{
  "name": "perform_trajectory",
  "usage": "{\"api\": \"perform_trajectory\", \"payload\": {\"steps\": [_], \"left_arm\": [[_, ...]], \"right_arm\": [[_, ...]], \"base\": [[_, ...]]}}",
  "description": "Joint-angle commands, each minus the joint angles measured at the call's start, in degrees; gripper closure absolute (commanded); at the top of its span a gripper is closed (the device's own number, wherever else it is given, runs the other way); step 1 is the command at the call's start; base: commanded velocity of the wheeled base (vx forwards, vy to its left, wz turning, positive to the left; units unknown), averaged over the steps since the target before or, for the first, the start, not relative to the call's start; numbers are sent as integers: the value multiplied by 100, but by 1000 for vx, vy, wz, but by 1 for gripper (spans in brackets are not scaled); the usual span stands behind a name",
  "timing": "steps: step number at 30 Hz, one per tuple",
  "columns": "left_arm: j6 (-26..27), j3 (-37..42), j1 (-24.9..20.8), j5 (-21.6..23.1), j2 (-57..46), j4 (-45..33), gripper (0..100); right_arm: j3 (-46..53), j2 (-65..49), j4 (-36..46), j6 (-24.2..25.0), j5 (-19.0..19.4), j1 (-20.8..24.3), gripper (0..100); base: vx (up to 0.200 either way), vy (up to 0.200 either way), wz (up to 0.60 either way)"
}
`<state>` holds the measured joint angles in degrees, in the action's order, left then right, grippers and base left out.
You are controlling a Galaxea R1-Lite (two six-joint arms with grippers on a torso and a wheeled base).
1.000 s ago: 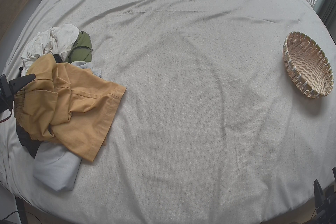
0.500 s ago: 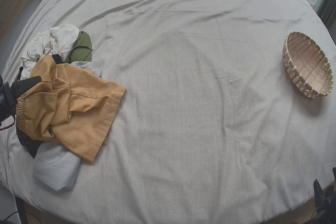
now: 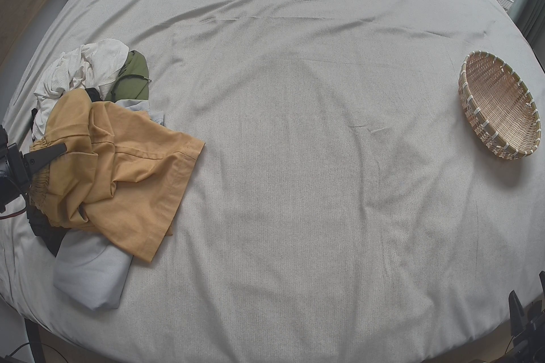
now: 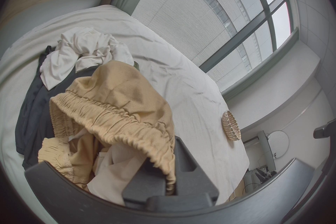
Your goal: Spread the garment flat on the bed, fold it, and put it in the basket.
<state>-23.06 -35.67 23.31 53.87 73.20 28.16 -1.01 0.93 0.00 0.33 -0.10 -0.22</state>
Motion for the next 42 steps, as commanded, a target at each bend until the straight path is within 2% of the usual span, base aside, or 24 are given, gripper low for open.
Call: {"api": "perform_trajectory", "payload": {"steps": [1,4,5,6,7,8,9,10,13,14,15,16,18,28,33,35,38,42], "left_arm": [[-436,-177,-872,9,-623,23,100],[-612,-309,-1259,-166,-799,23,100],[-603,-397,-1637,-544,-843,23,100],[-603,-423,-1760,-676,-843,23,100],[-620,-555,-2261,-1080,-852,23,100],[-620,-555,-2261,-1080,-852,23,100],[-620,-748,-2841,-1555,-843,32,100],[-638,-898,-3148,-1810,-843,32,100],[-638,-1320,-4124,-2372,-817,23,100],[-629,-1425,-4344,-2495,-799,23,100],[-629,-1425,-4344,-2495,-799,23,100],[-612,-1733,-4827,-2838,-729,14,100],[-603,-2067,-5117,-3075,-570,14,100],[-603,-3570,-5899,-3155,-175,-135,100],[-172,-4405,-6022,-3102,238,-654,100],[-163,-4660,-6268,-3075,308,-830,100],[-163,-4809,-6936,-3102,300,-979,100],[-137,-4800,-7376,-3128,300,-970,100]], "right_arm": [[101,-93,0,2,1,-4,0],[101,-93,0,-7,1,-4,0],[101,-93,0,-15,1,-4,0],[101,-93,0,-15,1,-4,0],[101,-93,0,-24,1,-4,0],[101,-93,0,-24,1,-4,0],[101,-93,0,-24,1,-4,0],[101,-93,0,-24,1,-4,0],[101,-93,0,-33,1,-4,0],[101,-93,0,-24,1,-4,0],[101,-93,0,-24,1,-4,0],[101,-93,0,-33,1,-4,0],[101,-93,0,-33,1,-13,0],[101,-93,0,-15,1,-13,0],[101,-93,0,-24,10,-13,0],[101,-93,0,-15,1,-13,0],[101,-93,0,20,-8,-13,0],[101,-93,0,11,-8,-13,0]], "base": [[0,0,0],[0,0,0],[0,0,0],[0,0,0],[0,0,0],[0,0,0],[0,0,0],[0,0,0],[0,0,0],[0,0,0],[0,0,0],[0,0,0],[0,0,0],[0,0,0],[0,0,0],[0,0,0],[0,0,0],[0,0,0]]}}
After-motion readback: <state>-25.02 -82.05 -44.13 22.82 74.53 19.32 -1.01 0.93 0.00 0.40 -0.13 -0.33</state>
